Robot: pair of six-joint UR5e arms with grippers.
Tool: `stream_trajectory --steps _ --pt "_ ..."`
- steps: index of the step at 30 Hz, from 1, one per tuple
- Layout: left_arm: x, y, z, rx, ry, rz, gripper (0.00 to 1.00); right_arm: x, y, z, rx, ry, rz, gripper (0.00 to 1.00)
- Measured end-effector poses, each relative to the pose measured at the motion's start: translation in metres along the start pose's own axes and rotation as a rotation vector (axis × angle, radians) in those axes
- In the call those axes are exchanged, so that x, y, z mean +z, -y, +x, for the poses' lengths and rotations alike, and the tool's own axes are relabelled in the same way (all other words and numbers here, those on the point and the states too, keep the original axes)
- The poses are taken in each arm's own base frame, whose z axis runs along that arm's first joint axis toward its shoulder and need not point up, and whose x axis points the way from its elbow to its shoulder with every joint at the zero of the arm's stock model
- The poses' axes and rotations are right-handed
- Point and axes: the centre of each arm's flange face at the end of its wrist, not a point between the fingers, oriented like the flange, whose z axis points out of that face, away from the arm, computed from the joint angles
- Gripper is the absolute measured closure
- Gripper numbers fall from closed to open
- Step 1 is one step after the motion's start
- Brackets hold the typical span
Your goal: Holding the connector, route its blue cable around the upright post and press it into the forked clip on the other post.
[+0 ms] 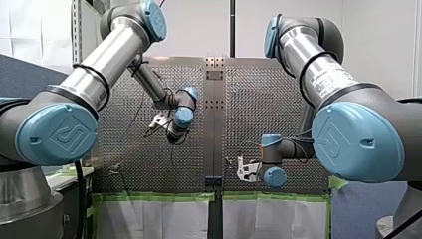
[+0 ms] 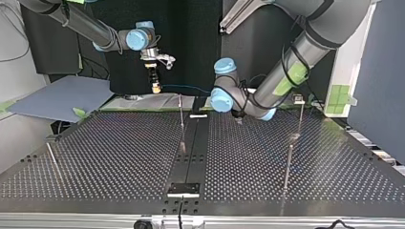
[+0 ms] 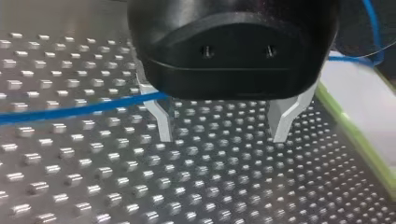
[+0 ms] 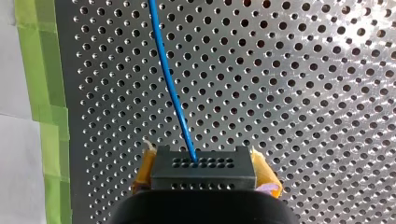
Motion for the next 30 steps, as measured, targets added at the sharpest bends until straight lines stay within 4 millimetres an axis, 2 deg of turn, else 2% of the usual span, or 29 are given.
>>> stream_trajectory --steps 20,30 --pt "0.027 0.061 0.070 0.094 -0.071 0.046 0.00 0.000 0.000 0.000 0.001 0.003 0.000 1.00" --pt "0.036 0.083 0.091 0.113 -0.085 0.074 0.00 0.000 0.000 0.000 0.000 0.004 0.000 1.00"
